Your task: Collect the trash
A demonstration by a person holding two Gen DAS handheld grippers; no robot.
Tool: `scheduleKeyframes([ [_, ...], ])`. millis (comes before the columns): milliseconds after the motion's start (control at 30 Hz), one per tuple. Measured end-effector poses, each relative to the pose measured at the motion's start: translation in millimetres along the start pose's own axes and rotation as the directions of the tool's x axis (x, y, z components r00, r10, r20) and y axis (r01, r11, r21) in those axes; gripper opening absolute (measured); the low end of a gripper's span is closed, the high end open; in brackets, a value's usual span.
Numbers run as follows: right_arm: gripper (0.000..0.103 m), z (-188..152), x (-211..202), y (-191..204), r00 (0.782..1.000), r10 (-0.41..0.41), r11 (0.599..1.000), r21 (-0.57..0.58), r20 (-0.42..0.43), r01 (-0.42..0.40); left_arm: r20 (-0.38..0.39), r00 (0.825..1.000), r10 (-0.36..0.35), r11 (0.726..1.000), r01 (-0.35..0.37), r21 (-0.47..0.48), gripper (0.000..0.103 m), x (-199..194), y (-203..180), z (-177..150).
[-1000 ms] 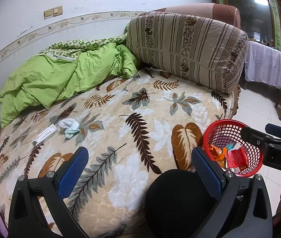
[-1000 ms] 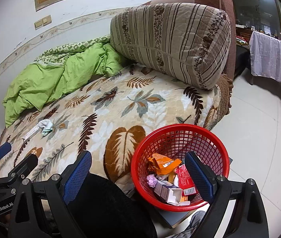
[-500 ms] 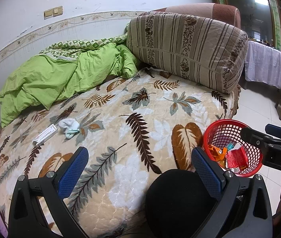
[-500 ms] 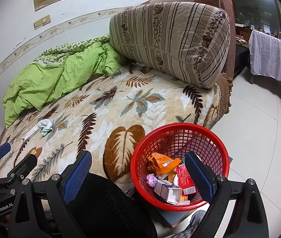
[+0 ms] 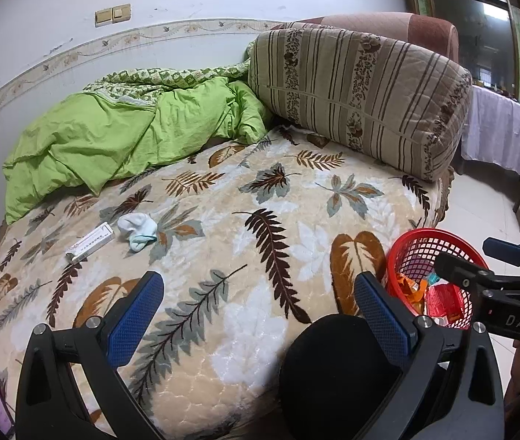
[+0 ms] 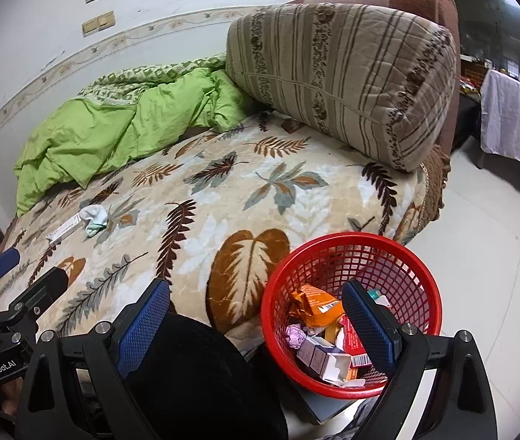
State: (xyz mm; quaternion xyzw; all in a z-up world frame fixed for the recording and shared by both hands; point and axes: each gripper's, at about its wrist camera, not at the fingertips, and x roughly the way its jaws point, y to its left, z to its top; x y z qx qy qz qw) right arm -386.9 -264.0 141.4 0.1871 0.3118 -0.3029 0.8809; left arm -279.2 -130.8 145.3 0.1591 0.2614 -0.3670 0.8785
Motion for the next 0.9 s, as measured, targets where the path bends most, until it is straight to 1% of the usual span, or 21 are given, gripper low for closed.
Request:
scheduleKeyframes([
  [200,0.096,2.0,12.1,-2.8,0.999,-0.022,1.000,0.018,-0.043,0.022,-0.005,1.000,-0.008,1.000,0.008,-0.002,0.103,3.4,1.2,0.5],
  [367,0.096,6.8,22.4,-3.4,0.998,-0.030,0.999,0.033,-0.061,0.032,-0.014,1.000,0.004,0.999,-0.005,-0.035,0.103,9.3,13.1,-1.2],
  [500,0.096,22.9,36.8,12.7,0.998,-0.028,1.000,-0.015,-0.052,0.027,-0.034,0.998,0.057,0.994,-0.060,-0.093,0.103,16.0,39.6,-3.3],
  [567,0.096,34.1,48.2,25.8,0.998,-0.001,0.999,-0.044,-0.065,-0.001,-0.052,0.993,0.104,0.984,-0.110,-0.142,0.103,20.1,60.8,-5.7],
  [633,0.096,47.2,63.4,45.4,0.996,0.032,0.996,-0.082,-0.078,-0.039,-0.076,0.985,0.153,0.966,-0.165,-0.198,0.103,23.0,85.3,-10.3],
  [700,0.096,57.5,78.9,68.2,0.995,0.057,0.992,-0.105,-0.086,-0.066,-0.106,0.978,0.177,0.943,-0.200,-0.265,0.103,26.2,111.7,-15.8],
  [733,0.096,60.5,86.4,78.8,0.993,0.064,0.990,-0.117,-0.096,-0.075,-0.126,0.974,0.187,0.926,-0.218,-0.308,0.103,28.9,127.8,-20.8],
  [800,0.096,67.8,109.3,106.7,0.985,0.108,0.984,-0.130,-0.134,-0.125,-0.163,0.963,0.214,0.888,-0.262,-0.379,0.103,35.1,157.4,-31.6],
  [833,0.096,69.6,118.7,118.0,0.983,0.122,0.981,-0.133,-0.141,-0.141,-0.192,0.951,0.242,0.867,-0.301,-0.398,0.103,40.0,169.3,-35.9],
  [867,0.096,70.7,130.6,131.2,0.980,0.125,0.979,-0.142,-0.155,-0.147,-0.214,0.941,0.263,0.854,-0.330,-0.403,0.103,43.9,177.7,-39.1],
  [900,0.096,70.7,141.7,142.2,0.976,0.127,0.977,-0.145,-0.175,-0.153,-0.246,0.925,0.289,0.833,-0.370,-0.411,0.103,52.6,190.6,-43.9],
])
